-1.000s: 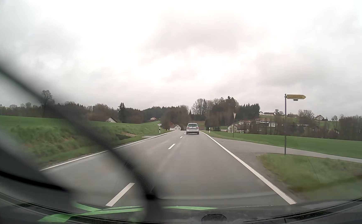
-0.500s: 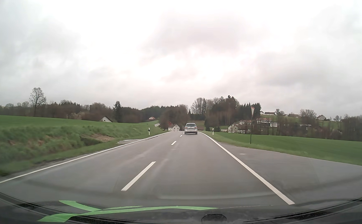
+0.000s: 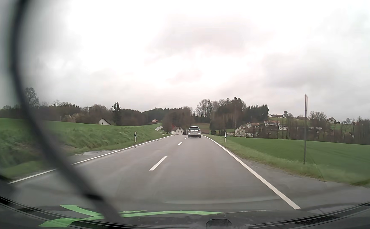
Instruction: Follow the waypoints while adhering to traffic rules and regulations
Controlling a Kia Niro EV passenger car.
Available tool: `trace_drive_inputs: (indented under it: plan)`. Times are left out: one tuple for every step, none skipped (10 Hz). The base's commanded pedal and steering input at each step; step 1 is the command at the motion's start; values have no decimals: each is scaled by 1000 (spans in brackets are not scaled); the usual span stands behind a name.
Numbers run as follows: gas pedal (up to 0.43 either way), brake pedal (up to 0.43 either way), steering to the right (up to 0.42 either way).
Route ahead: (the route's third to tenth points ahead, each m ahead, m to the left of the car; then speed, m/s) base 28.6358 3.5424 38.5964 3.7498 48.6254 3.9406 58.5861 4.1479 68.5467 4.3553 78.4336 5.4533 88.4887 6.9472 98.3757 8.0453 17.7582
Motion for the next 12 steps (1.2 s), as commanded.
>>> trace_drive_inputs:
  plan:
    - [0,0,-1]
    - [0,0,-2]
    - [20,0,-3]
    - [39,0,-2]
    - [39,0,-3]
    - [59,0,-2]
    - [59,0,-3]
    - [67,0,-3]
    - [87,0,-2]
    - [110,0,-2]
    - [110,0,-2]
    - [118,0,-2]
